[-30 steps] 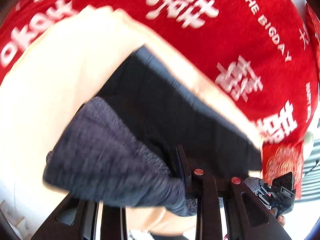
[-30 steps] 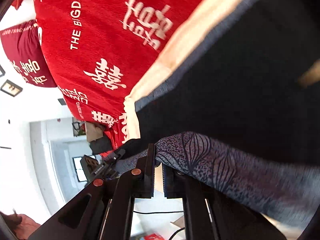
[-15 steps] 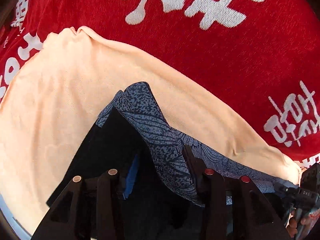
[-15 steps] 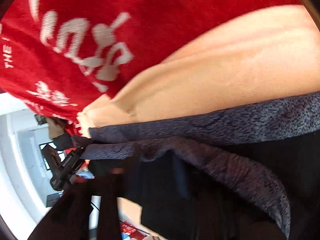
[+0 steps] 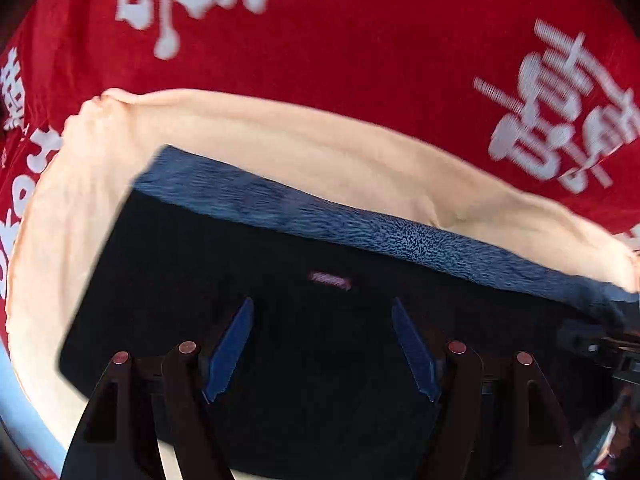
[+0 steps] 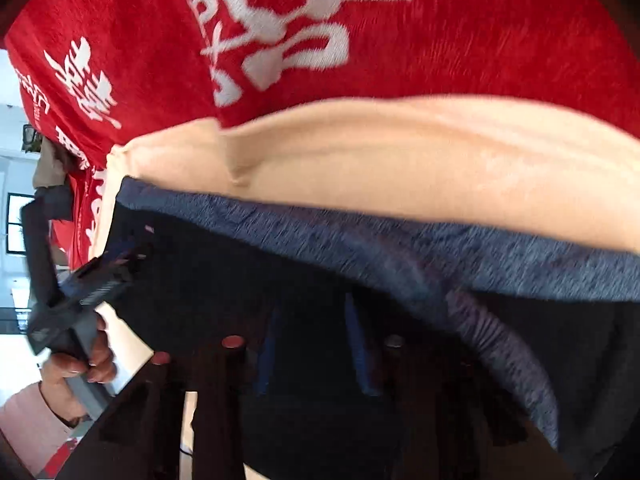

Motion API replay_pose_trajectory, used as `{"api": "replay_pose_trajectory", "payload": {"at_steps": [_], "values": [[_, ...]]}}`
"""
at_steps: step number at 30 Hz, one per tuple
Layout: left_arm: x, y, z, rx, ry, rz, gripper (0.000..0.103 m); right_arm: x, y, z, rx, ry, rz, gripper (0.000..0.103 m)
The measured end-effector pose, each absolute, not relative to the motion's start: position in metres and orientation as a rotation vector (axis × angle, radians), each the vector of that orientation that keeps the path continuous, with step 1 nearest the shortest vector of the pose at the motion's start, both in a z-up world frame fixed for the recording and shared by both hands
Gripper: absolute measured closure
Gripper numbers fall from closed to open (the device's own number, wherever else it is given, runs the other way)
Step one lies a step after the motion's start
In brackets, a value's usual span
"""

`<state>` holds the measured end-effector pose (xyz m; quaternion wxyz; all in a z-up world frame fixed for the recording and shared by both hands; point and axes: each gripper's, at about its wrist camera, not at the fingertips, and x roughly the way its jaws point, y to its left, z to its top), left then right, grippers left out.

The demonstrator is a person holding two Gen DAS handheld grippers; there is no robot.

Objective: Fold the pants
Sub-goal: 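Carry the held hems over toward the waistband with both grippers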

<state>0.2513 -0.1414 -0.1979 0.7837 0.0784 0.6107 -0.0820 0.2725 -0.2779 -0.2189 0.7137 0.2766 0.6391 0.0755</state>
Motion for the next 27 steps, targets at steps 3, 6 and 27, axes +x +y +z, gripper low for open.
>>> {"api": "replay_pose_trajectory", "payload": {"at_steps": [3,6,27], "values": [[0.256,-0.166,-0.208,0.247,1.277,-0.124,0.015,0.266,-0.305,-0.204,0.678,1.349,0.123,0.070],[0.253,-0.173,-0.198,0.255,1.307,-0.148,0.015,0.247,-0.335,-0.187,0.810,1.269,0.143,0.051],[0.029,-0.386,-0.159,0.299,1.470,-1.048,0.015,-0.167,-0.358,-0.175,1.253,1.138,-0.453,0.041]]}}
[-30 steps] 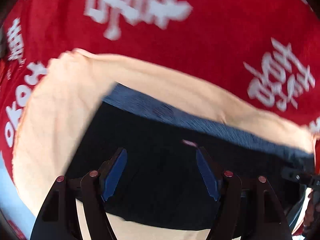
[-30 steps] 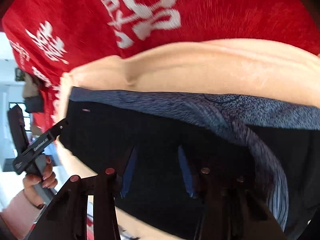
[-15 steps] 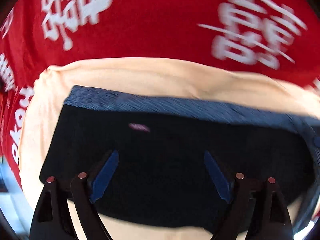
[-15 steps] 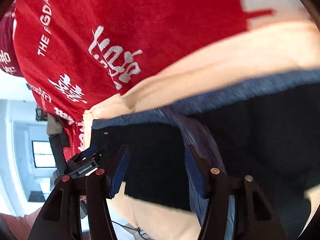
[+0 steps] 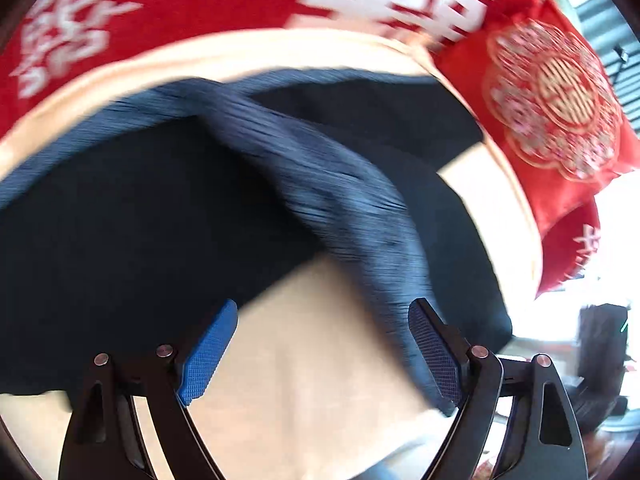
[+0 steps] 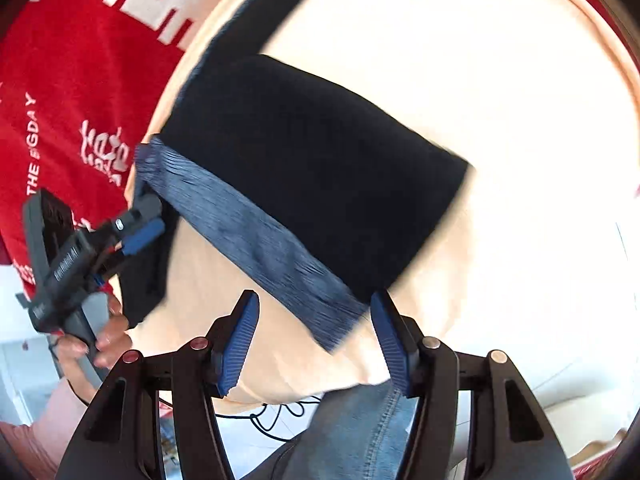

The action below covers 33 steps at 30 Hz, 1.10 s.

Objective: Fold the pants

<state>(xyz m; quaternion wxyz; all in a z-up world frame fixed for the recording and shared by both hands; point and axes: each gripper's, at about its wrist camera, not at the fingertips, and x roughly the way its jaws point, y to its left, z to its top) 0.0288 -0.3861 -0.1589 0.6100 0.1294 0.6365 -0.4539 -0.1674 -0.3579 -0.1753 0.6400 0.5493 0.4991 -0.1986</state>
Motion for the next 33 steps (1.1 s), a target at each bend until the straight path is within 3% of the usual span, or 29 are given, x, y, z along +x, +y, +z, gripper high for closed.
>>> {"api": "replay_pose_trajectory", "payload": {"at_steps": [10,11,12,13,14,15,17,26,32,33], "values": [[-0.003,-0.387,-0.182,0.331,1.503,-1.057,0.015,-0.168,-0.344,-0.204,1.304,1.040,-0.326,0.041],[-0.008,-0.385,-0.182,0.332,1.507,-1.055,0.015,-0.167,-0.347,-0.206,1.315,1.035,-0.320,0.049],[-0.011,-0.385,-0.184,0.339,1.502,-1.048,0.016,-0.167,-0.350,-0.206,1.327,1.038,-0.313,0.080],[-0.014,-0.386,-0.183,0.343,1.486,-1.038,0.028,-0.168,-0.355,-0.206,1.356,1.037,-0.289,0.101],[-0.013,-0.383,-0.182,0.338,1.487,-1.042,0.040,-0.170,-0.359,-0.203,1.383,1.033,-0.275,0.100],[-0.012,-0.383,-0.183,0.328,1.507,-1.051,0.062,-0.169,-0.366,-0.196,1.395,1.019,-0.254,0.100],[-0.009,-0.386,-0.183,0.288,1.562,-1.058,0.078,-0.159,-0.385,-0.174,1.350,1.002,-0.206,0.100],[0.025,-0.441,-0.123,0.174,1.450,-1.051,0.078,-0.075,-0.543,-0.087,1.170,0.906,-0.103,0.100],[0.070,-0.498,-0.111,0.199,1.321,-0.992,0.077,0.018,-0.639,-0.086,1.017,0.984,-0.140,0.096],[0.077,-0.504,-0.112,0.220,1.306,-0.959,0.073,0.025,-0.642,-0.090,0.973,1.016,-0.161,0.095]]}}
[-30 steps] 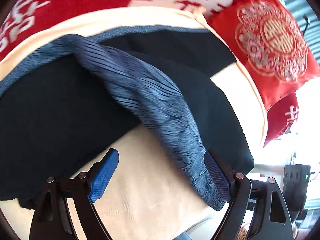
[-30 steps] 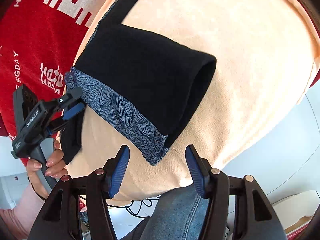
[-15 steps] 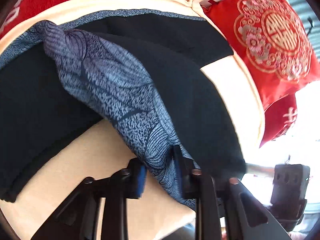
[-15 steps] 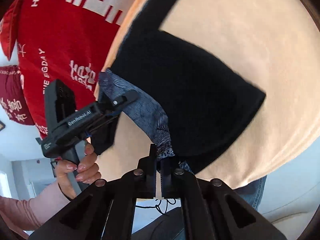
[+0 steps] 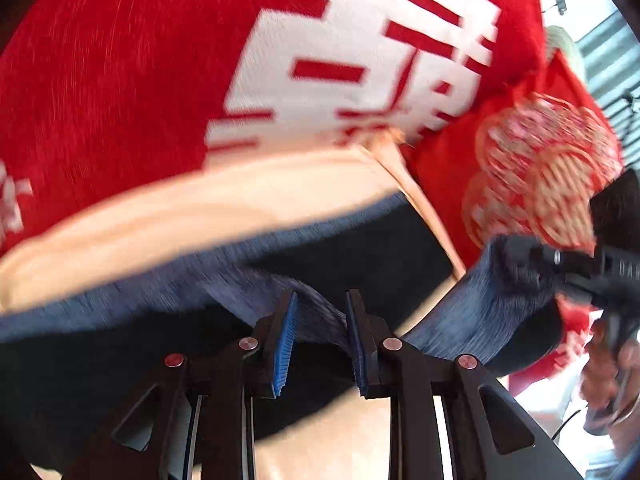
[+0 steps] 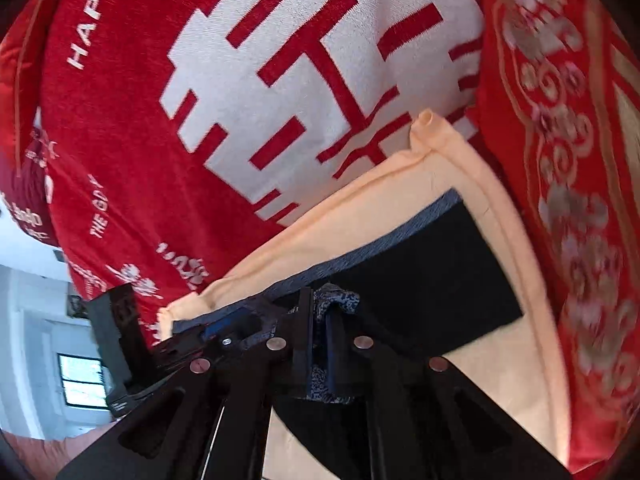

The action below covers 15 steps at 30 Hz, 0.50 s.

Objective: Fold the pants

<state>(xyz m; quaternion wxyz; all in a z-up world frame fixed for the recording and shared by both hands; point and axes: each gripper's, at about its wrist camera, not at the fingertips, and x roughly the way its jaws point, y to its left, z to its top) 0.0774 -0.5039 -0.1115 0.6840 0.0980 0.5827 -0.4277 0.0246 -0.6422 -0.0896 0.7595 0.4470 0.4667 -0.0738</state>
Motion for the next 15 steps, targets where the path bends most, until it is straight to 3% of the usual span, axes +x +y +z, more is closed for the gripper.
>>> {"api": "replay_pose_trajectory", "payload": {"at_steps": [1,2,3,4,11,13,15], "values": [[0.082,-0.506,-0.112,0.233,1.301,-0.932,0.048,0.035,-0.649,-0.093,0.926,1.055,-0.186,0.092],[0.088,-0.506,-0.113,0.254,1.292,-0.881,0.033,0.050,-0.654,-0.096,0.870,1.102,-0.206,0.067],[0.091,-0.503,-0.112,0.259,1.274,-0.843,0.024,0.059,-0.656,-0.096,0.815,1.130,-0.234,0.024],[0.094,-0.498,-0.112,0.261,1.262,-0.816,0.024,0.058,-0.656,-0.093,0.767,1.129,-0.255,0.011],[0.102,-0.448,-0.143,0.380,1.314,-0.628,0.023,0.026,-0.647,-0.087,0.803,1.167,-0.326,0.010],[0.104,-0.431,-0.158,0.405,1.348,-0.558,0.024,0.002,-0.639,-0.109,0.848,1.224,-0.391,0.016],[0.104,-0.418,-0.171,0.410,1.375,-0.505,0.024,-0.022,-0.635,-0.142,0.938,1.300,-0.455,0.037]]}}
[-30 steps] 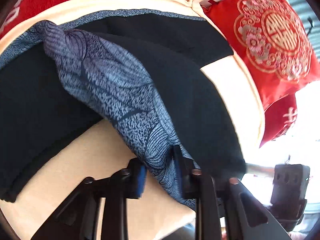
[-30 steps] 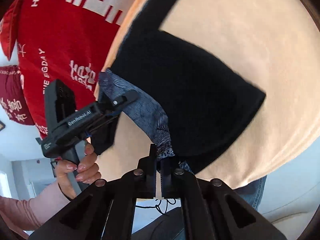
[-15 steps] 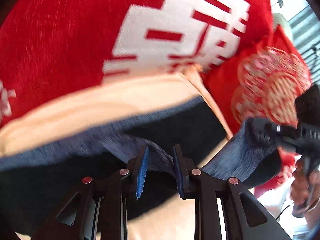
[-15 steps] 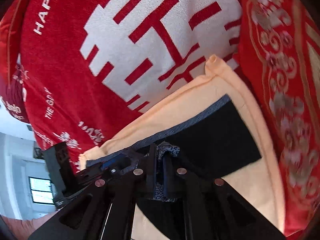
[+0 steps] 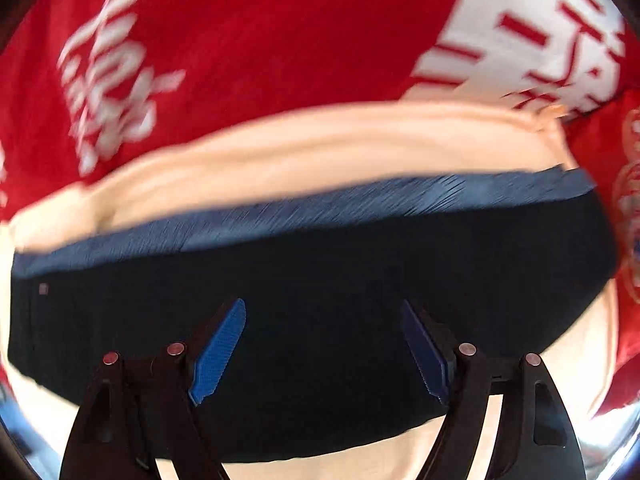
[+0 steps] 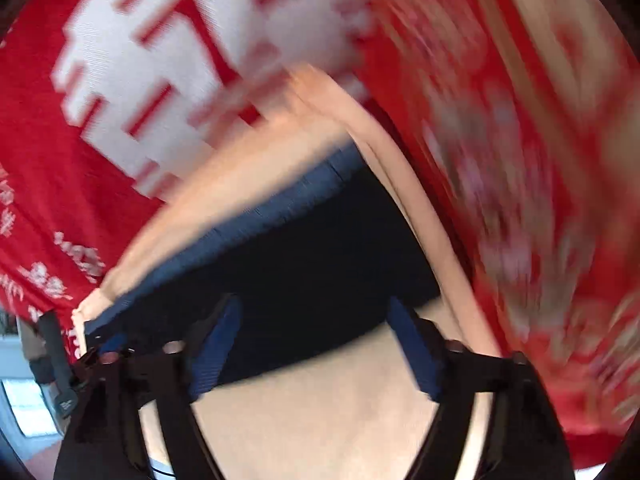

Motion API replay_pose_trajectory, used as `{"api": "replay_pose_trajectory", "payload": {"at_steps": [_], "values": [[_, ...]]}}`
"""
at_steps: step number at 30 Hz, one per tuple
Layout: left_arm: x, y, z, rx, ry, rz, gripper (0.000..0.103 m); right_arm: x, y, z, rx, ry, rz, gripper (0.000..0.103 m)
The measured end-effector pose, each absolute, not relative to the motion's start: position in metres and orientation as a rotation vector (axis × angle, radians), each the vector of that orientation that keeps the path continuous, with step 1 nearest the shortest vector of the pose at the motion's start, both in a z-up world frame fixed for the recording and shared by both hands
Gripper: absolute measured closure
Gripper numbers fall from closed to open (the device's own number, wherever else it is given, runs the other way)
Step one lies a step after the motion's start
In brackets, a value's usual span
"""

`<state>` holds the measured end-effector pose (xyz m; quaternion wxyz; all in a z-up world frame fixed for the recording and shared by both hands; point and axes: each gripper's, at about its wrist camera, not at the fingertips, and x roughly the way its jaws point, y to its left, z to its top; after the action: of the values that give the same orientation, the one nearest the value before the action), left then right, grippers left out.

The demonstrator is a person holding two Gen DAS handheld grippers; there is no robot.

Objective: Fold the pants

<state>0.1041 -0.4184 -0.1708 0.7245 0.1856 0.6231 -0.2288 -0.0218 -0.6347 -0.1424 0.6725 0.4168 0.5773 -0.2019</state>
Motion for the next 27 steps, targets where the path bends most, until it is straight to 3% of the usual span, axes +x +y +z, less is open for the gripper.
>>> {"api": "replay_pose_trajectory", "payload": {"at_steps": [1,3,8,11,13,14,15,20,22,23,27], "values": [[0.105,-0.411,-0.179,0.420,1.388,-0.472,0.023,-0.032,-0.635,-0.161,1.007,1.329,-0.479,0.044],[0.106,-0.402,-0.192,0.436,1.410,-0.436,0.023,-0.038,-0.641,-0.184,1.085,1.316,-0.503,0.090],[0.108,-0.396,-0.196,0.438,1.396,-0.429,0.021,0.005,-0.640,-0.152,0.803,1.254,-0.418,0.092],[0.112,-0.400,-0.196,0.451,1.410,-0.417,0.021,-0.002,-0.646,-0.168,0.868,1.352,-0.450,0.081],[0.114,-0.406,-0.189,0.458,1.399,-0.416,0.021,-0.026,-0.647,-0.168,0.968,1.310,-0.470,0.062],[0.116,-0.410,-0.183,0.449,1.382,-0.427,0.021,-0.040,-0.646,-0.166,1.023,1.275,-0.484,0.041],[0.117,-0.412,-0.179,0.443,1.369,-0.435,0.021,-0.048,-0.645,-0.165,1.043,1.259,-0.495,0.030],[0.123,-0.421,-0.194,0.445,1.392,-0.421,0.021,-0.047,-0.641,-0.183,1.102,1.163,-0.503,0.029],[0.122,-0.421,-0.200,0.432,1.398,-0.409,0.021,-0.036,-0.644,-0.185,1.096,1.125,-0.515,0.042],[0.121,-0.420,-0.200,0.430,1.390,-0.405,0.021,-0.026,-0.647,-0.186,1.106,1.138,-0.506,0.087],[0.115,-0.418,-0.198,0.456,1.400,-0.416,0.021,-0.014,-0.643,-0.153,0.961,1.141,-0.471,0.090]]}}
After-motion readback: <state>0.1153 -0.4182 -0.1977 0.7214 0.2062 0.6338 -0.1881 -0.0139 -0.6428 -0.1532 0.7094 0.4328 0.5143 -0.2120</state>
